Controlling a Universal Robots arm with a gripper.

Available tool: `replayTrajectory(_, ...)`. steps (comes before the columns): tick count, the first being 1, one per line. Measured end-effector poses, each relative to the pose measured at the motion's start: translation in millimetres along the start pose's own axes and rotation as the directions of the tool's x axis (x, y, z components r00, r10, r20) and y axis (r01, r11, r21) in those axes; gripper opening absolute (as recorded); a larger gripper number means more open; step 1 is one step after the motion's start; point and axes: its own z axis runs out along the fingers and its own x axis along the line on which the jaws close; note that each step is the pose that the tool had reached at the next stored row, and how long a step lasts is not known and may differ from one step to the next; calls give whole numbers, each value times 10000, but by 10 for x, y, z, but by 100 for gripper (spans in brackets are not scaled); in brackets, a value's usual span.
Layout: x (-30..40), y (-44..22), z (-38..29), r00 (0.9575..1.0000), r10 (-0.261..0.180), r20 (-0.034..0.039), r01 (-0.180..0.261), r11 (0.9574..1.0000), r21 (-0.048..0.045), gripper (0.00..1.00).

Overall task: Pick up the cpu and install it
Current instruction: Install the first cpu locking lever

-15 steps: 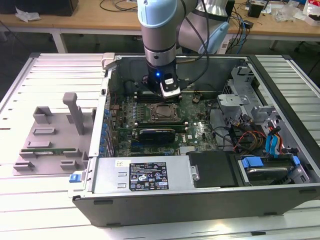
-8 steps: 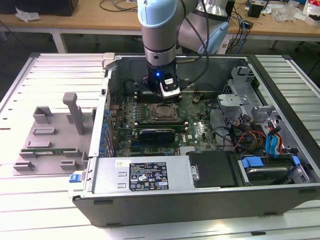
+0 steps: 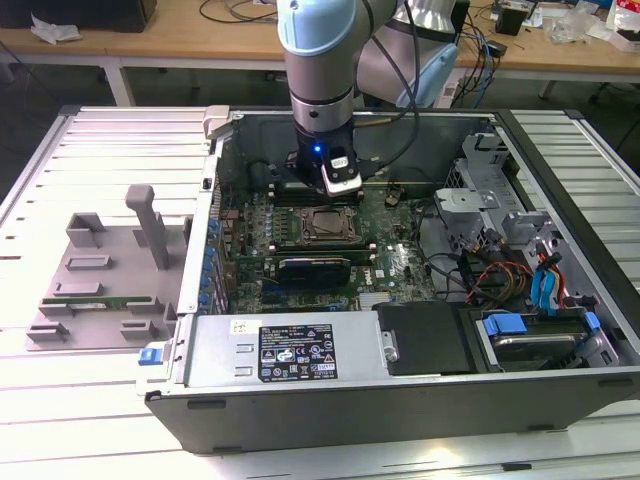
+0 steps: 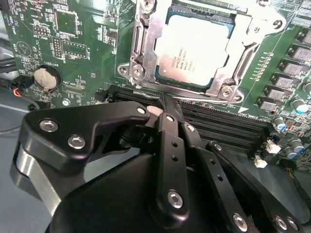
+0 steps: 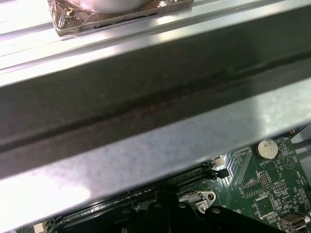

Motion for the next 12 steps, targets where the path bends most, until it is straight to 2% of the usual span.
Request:
replayTrajectory(9,-3,1,0,10000,-1,-1,1,10000,-5,11)
replayTrajectory(12,-4,5,-19,10000,-1,-2,1,10000,-4,11)
